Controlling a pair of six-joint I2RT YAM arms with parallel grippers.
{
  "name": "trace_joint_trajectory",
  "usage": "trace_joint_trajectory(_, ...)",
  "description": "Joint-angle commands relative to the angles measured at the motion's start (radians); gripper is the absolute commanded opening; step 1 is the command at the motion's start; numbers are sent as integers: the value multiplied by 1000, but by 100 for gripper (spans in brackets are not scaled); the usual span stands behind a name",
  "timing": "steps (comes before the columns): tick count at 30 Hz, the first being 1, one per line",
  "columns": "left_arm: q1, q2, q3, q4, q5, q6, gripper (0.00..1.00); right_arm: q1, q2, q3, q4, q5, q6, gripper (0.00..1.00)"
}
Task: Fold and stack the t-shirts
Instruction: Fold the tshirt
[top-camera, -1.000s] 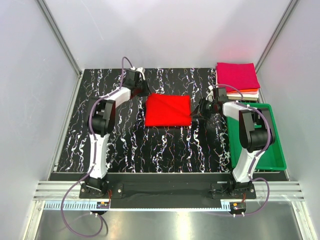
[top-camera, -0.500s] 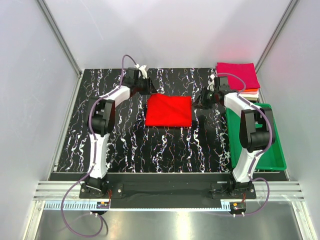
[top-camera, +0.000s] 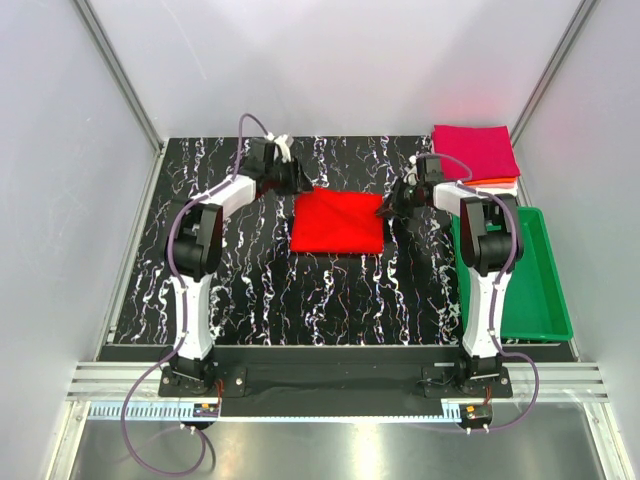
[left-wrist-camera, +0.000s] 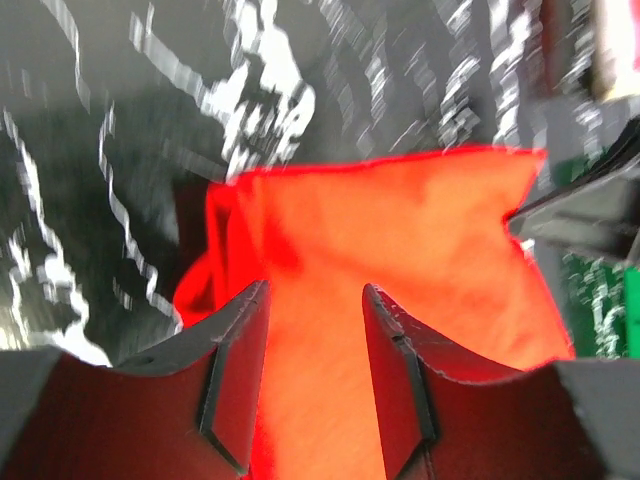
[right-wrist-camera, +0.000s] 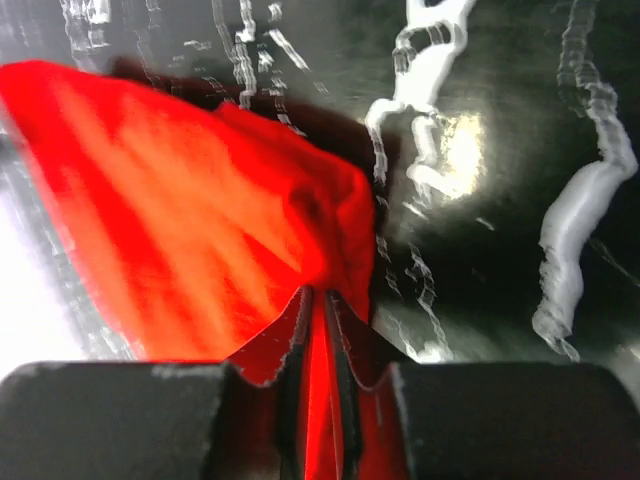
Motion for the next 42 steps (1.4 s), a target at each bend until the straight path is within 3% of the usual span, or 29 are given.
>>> trace_joint_trajectory(1, -4, -18, -17, -9, -53, 13, 47, -26, 48, 46, 41, 72, -3, 17)
trace_joint_trajectory(9, -7, -16, 84, -133, -101, 28, 47, -26, -100, 6, 56, 49, -1, 17)
trace_joint_trajectory(17, -77, -137, -8, -155, -45, -24, 47, 5, -248, -116, 41, -72, 35, 21)
trace_joint_trajectory(21, -107, -134, -86, -147, -62, -33, 47, 34, -228, -231, 133, -130, 66, 20)
trace_joint_trajectory(26, -105, -68, -142, -191, -119, -29, 47, 25, -162, -337, 173, -11, 22, 19)
trace_joint_trajectory(32, -105, -66, -103, -316, -243, -13, 48, 12, -220, -345, 165, -3, 20, 19)
trace_joint_trajectory(37, -105, -94, 5, -313, -185, 3, 50, 31, -305, -292, 158, -72, 54, 20)
trace_joint_trajectory(42, -85, -19, 166, -319, -151, 16, 50, 69, -263, -218, 196, -126, 98, 20)
